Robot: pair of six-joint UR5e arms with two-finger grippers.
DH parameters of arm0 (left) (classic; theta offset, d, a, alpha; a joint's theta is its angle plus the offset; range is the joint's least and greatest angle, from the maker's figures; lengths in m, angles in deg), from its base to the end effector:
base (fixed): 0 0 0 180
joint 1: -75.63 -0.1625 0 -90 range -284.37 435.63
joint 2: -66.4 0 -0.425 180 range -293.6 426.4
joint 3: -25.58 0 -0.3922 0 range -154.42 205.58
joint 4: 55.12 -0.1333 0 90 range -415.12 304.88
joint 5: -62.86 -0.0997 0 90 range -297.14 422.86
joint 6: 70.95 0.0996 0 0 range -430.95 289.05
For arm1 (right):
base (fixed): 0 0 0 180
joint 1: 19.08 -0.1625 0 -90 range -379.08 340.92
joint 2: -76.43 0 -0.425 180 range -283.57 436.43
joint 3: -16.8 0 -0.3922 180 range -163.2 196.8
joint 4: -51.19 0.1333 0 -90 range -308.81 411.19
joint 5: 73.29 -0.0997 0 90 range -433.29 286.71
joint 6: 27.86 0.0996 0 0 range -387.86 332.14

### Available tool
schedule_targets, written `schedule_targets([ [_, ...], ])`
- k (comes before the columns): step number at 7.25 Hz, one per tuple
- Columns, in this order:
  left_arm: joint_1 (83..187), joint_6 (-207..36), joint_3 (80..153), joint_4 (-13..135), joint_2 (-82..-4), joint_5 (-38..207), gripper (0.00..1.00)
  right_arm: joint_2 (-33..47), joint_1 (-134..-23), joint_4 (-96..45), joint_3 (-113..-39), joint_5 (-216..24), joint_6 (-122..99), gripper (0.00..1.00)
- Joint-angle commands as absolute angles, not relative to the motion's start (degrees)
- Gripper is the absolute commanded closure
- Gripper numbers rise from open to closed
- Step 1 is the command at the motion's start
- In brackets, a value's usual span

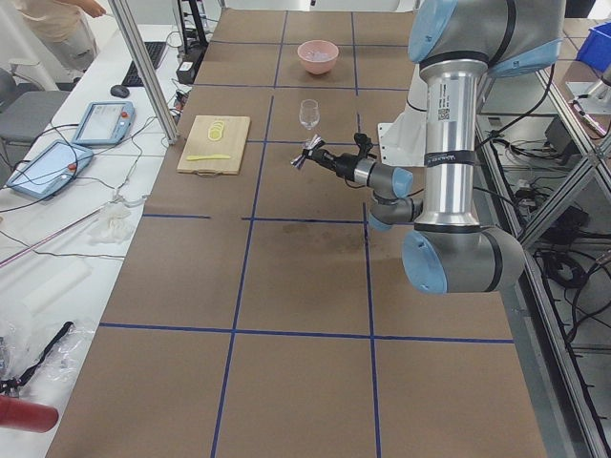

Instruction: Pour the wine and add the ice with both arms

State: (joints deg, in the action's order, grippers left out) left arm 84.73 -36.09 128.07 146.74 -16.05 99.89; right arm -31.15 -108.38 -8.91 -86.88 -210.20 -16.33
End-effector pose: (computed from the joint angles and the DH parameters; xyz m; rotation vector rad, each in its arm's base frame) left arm 0.3055 -0.2645 0.4340 1.8606 0.1948 0.4581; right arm 0.0559 -0.3831 0.6118 0.3393 -0.8440 -0.0099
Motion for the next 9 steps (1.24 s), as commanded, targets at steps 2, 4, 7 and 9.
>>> schedule_targets([
  [2, 84.6, -70.1, 121.2, 155.4, -9.7, 104.1, 1.00, -31.2, -108.4, -8.9, -86.7, -210.1, -16.3, 0.00],
  [4, 84.6, -72.0, 122.1, 156.2, -9.5, 103.3, 1.00, -31.2, -108.4, -8.8, -86.8, -210.1, -16.3, 0.00],
  [7, 84.6, -89.3, 121.6, 146.3, -8.7, 106.0, 1.00, -31.2, -108.4, -8.8, -86.8, -210.2, -16.3, 0.00],
  [9, 84.6, -107.2, 120.7, 140.7, -8.8, 106.6, 1.00, -31.2, -108.5, -8.8, -86.8, -210.2, -16.4, 0.00],
])
